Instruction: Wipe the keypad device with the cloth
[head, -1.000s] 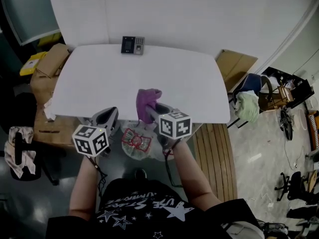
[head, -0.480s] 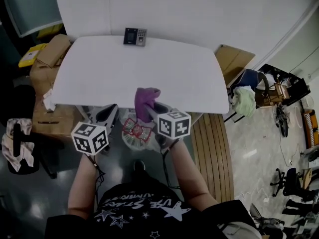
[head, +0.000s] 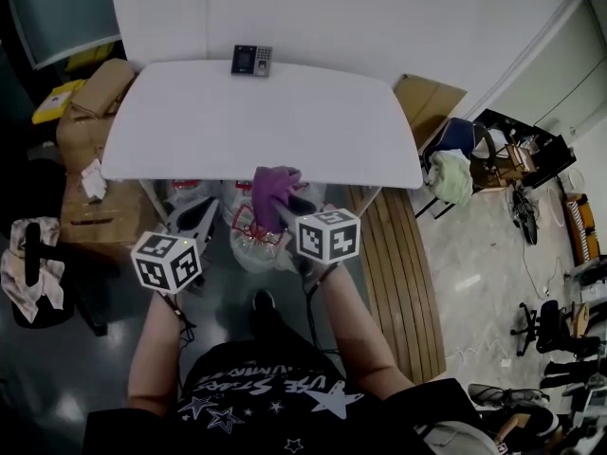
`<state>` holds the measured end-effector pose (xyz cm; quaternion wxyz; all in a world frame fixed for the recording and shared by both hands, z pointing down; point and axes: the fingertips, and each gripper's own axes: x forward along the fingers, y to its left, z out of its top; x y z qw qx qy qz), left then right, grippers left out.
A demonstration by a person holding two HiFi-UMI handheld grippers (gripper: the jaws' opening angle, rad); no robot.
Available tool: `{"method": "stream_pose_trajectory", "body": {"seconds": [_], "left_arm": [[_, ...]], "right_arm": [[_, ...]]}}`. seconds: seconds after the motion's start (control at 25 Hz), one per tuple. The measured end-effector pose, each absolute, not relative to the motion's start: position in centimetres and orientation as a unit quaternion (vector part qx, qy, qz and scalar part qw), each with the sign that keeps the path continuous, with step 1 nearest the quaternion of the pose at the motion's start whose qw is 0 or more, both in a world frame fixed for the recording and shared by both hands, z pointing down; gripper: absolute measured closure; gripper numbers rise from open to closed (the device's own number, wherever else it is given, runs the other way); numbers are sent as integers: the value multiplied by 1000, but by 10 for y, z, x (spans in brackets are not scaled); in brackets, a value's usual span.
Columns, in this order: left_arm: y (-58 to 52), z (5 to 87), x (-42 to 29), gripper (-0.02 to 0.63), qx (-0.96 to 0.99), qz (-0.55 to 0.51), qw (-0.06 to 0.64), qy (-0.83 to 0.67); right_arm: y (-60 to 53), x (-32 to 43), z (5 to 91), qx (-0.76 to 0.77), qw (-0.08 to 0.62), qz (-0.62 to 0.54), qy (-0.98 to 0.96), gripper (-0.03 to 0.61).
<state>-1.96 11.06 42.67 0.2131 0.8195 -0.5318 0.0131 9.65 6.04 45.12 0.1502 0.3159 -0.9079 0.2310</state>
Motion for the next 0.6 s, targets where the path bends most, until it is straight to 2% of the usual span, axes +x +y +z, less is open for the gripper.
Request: {"method": "stream_pose_trajectory", "body": {"seconds": [0.6], "left_arm": [[212,427,-28,607,822,-2,208,-531]], "right_arm": [[162,96,449,331,147,223,-905,483]]}}
